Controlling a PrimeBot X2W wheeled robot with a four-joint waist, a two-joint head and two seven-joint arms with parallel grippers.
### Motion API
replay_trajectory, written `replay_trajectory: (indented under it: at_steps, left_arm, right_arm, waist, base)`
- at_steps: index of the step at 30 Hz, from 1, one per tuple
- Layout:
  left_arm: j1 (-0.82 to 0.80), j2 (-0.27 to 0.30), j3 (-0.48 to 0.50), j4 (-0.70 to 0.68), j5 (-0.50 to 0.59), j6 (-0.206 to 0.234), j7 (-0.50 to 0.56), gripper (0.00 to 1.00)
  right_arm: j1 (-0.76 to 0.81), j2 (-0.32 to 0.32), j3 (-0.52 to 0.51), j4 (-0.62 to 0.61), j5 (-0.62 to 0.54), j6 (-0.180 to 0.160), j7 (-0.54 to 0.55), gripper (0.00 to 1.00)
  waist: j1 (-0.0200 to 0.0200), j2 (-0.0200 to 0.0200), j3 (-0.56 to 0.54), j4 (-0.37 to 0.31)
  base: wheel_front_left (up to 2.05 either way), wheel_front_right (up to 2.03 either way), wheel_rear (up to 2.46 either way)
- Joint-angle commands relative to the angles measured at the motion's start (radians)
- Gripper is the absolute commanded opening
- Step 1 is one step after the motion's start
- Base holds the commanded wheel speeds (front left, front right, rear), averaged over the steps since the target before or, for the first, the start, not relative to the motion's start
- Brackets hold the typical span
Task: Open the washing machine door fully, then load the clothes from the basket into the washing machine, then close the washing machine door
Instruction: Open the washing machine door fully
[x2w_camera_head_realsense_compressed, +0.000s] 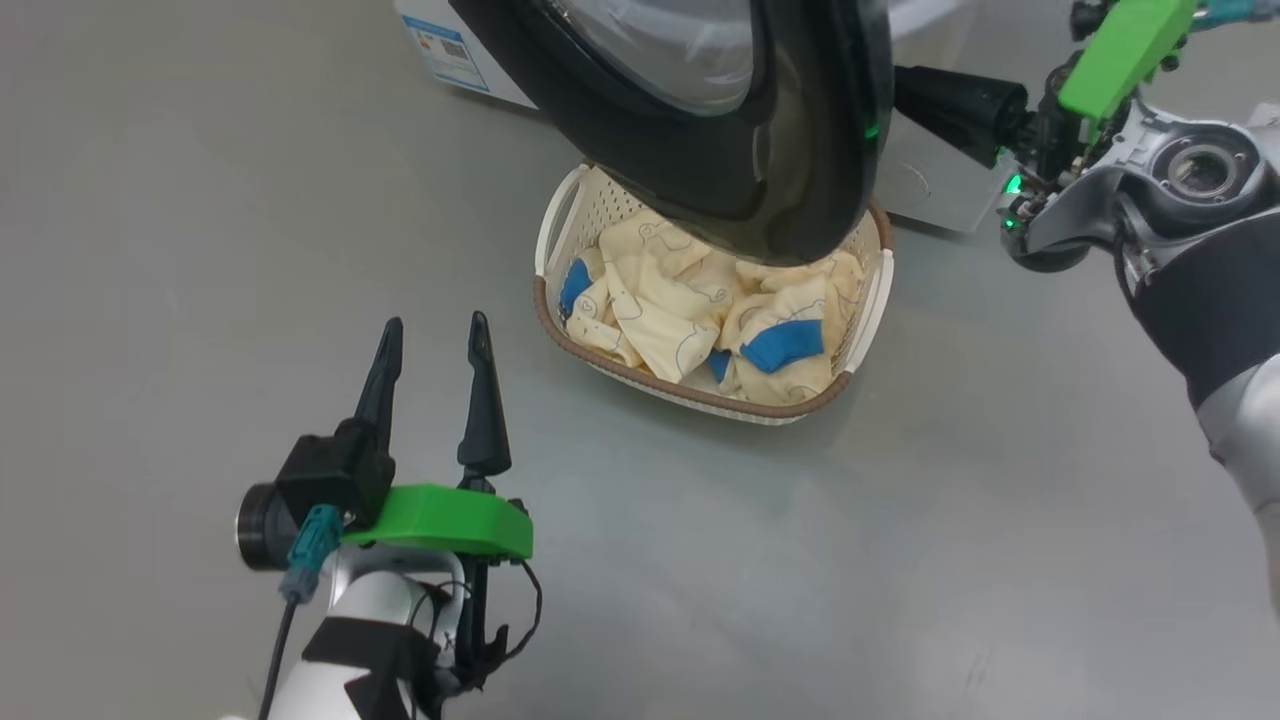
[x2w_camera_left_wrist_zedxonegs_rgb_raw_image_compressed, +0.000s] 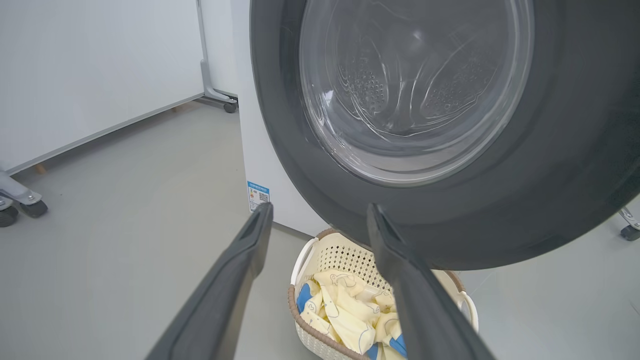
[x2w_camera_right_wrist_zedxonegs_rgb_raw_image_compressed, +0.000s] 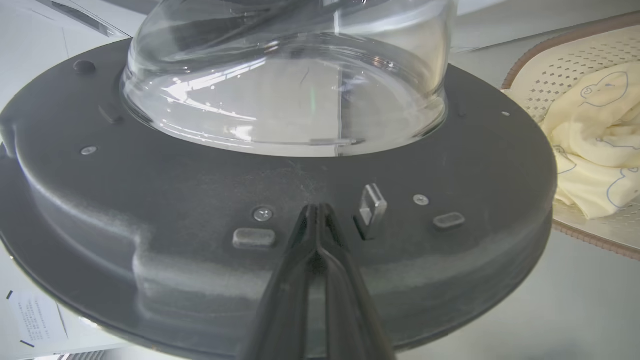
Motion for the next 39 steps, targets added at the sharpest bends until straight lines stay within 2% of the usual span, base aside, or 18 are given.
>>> replay_trajectory:
  at_steps: [1, 19, 39]
  left_arm:
    - [0.002, 0.020, 0.038, -0.026, 0.013, -0.006, -0.007, 1.00]
    - [0.029, 0.020, 0.045, -0.018, 0.022, -0.018, -0.007, 1.00]
    - [0.043, 0.020, 0.049, -0.019, 0.028, -0.020, -0.007, 1.00]
  right_arm:
    - [0.006, 0.033, 0.000, -0.034, 0.007, -0.002, 0.011, 0.00]
    - [0.073, 0.119, 0.013, -0.051, -0.028, -0.002, 0.059, 0.00]
    - [0.158, 0.188, 0.076, -0.168, -0.056, -0.002, 0.122, 0.00]
  waist:
    - [0.0001, -0.0001, -0.008, 0.000]
    - [0.0001, -0.0001, -0.052, 0.021]
    - [0.0001, -0.0001, -0.070, 0.027]
  base:
    - [0.00, 0.00, 0.00]
    - [0.00, 0.00, 0.00]
    - [0.00, 0.00, 0.00]
